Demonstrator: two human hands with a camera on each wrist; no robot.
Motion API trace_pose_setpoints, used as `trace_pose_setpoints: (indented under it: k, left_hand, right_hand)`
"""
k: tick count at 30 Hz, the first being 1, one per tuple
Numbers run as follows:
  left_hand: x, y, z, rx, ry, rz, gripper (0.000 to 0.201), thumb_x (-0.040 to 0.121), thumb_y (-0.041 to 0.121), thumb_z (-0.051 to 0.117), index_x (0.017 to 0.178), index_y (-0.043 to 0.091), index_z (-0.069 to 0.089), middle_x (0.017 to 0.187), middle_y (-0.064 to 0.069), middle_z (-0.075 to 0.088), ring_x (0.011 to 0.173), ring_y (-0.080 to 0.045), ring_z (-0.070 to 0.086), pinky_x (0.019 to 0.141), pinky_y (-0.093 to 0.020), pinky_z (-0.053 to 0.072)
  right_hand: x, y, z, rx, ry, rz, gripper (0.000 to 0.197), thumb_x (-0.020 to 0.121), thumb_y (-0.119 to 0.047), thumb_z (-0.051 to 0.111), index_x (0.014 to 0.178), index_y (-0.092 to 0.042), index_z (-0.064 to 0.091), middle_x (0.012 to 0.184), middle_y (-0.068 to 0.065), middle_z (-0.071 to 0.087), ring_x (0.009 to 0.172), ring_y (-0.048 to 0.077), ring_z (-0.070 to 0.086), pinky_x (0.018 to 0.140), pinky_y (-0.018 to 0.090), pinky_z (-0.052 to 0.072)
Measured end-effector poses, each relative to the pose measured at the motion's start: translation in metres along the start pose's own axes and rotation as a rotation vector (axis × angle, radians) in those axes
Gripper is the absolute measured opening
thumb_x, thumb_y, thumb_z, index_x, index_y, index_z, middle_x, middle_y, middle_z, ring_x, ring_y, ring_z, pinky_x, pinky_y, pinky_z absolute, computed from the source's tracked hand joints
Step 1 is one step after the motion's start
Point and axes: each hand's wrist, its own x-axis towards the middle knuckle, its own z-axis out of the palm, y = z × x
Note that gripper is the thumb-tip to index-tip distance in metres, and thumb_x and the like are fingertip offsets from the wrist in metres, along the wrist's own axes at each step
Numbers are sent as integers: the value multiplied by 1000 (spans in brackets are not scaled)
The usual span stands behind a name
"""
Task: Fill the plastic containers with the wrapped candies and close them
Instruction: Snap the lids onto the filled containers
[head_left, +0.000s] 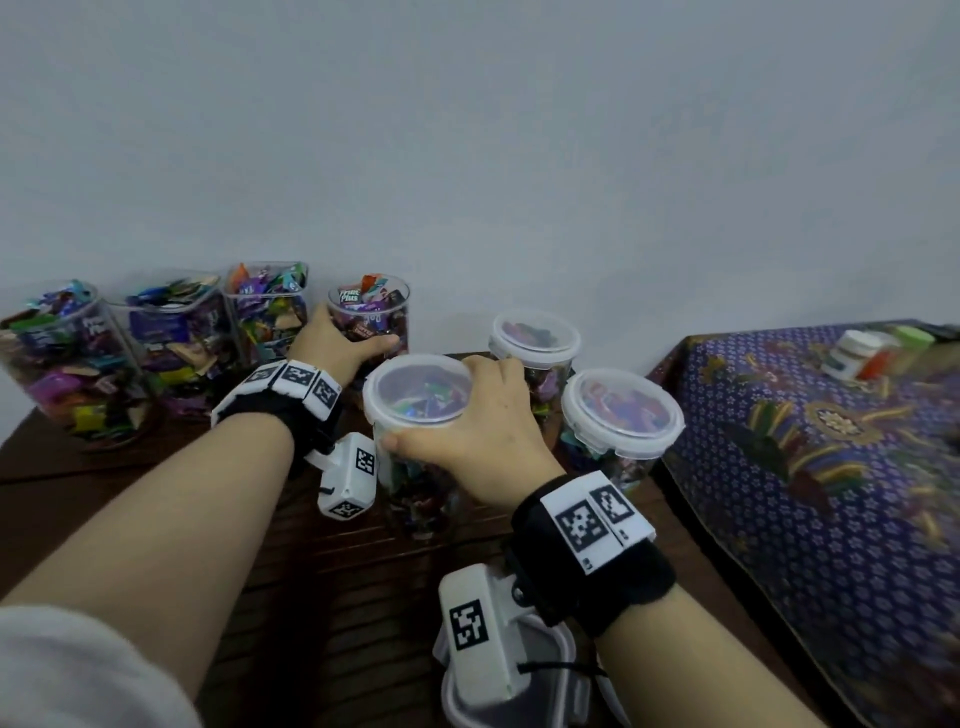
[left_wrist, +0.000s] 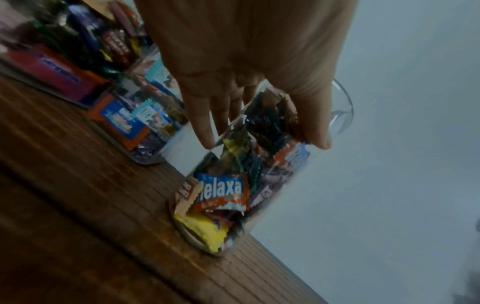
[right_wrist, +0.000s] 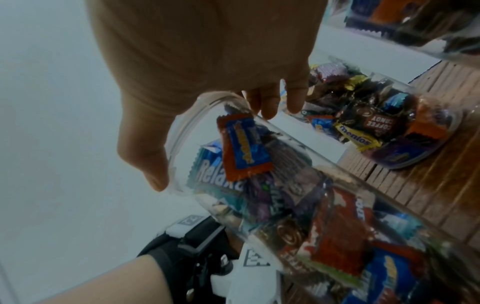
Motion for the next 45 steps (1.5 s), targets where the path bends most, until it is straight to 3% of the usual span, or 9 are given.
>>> trace_pose_setpoints:
  k: [7,10,15,20,25,31,34,38,45]
  left_hand:
    - [-54,-1,-34,53,144,8,81,67,40,83,131,9,46,132,-11,56,120,-29,52,98,-35,40]
    - [-78,-5,-56,83,167,24,75,68,41,81,128,9,48,131,-12,57,119,-28,53,94,-32,39]
    - [-125,-13,-94,44,166,41,75,70,40,80,132,14,48,133,-6,56,122,-24,52,96,-30,38]
    - [-173,-17,-115,-1,100,65,89,57,55,80,133,22,48,130,1,58,119,-18,52,101,-36,41]
    - [-219,-13,-119,-100,4,120,84,43,70,75,119,47,49,125,13,58,118,-10,53,104,-42,42]
    - [-257,4,-107,-135,-106,148,78,38,76,76,107,53,48,110,33,54,104,14,49,86,-18,41]
    - [-266,9,-96,-162,-122,138,74,49,53,84,113,45,48,110,27,57,104,10,52,91,-24,43]
    - [-273,8,-83,-174,-134,120,82,45,52,88,117,41,50,114,19,62,107,-2,58,95,-29,46]
    - [-278,5,-77,-129,-134,83,76,40,61,82,107,44,50,112,19,60,109,-8,58,98,-35,46]
  right_hand:
    - [-7,-7,-10,31,-26,45,103,38,-73,66,124,-20,46,114,-1,39,112,14,35,98,33,39]
    - [-8,-10,-13,10,-55,71,94,53,-63,78,126,-15,46,118,3,37,117,20,37,101,38,38]
    - [-9,-17,-20,-130,-108,100,95,60,-67,73,132,-13,43,129,10,38,126,28,34,105,42,34]
    - [-20,-27,-33,-246,-165,90,96,65,-69,67,134,-8,41,135,13,36,129,31,34,106,43,34]
    - [-51,-27,-59,-374,-146,-66,66,80,-54,63,123,-7,46,128,15,43,123,29,39,100,37,34]
    - [-90,7,-96,-651,-489,57,32,83,-45,63,91,-15,55,107,10,62,98,25,57,80,29,43]
    - [-112,33,-103,-792,-586,168,46,75,-53,67,100,-17,53,115,7,57,97,23,54,80,30,44]
    - [-134,59,-105,-892,-693,324,87,70,-60,70,136,-15,35,138,9,39,124,26,45,97,38,43]
    - [-147,69,-104,-804,-743,369,94,67,-57,74,138,-14,29,136,9,41,120,26,46,94,37,46]
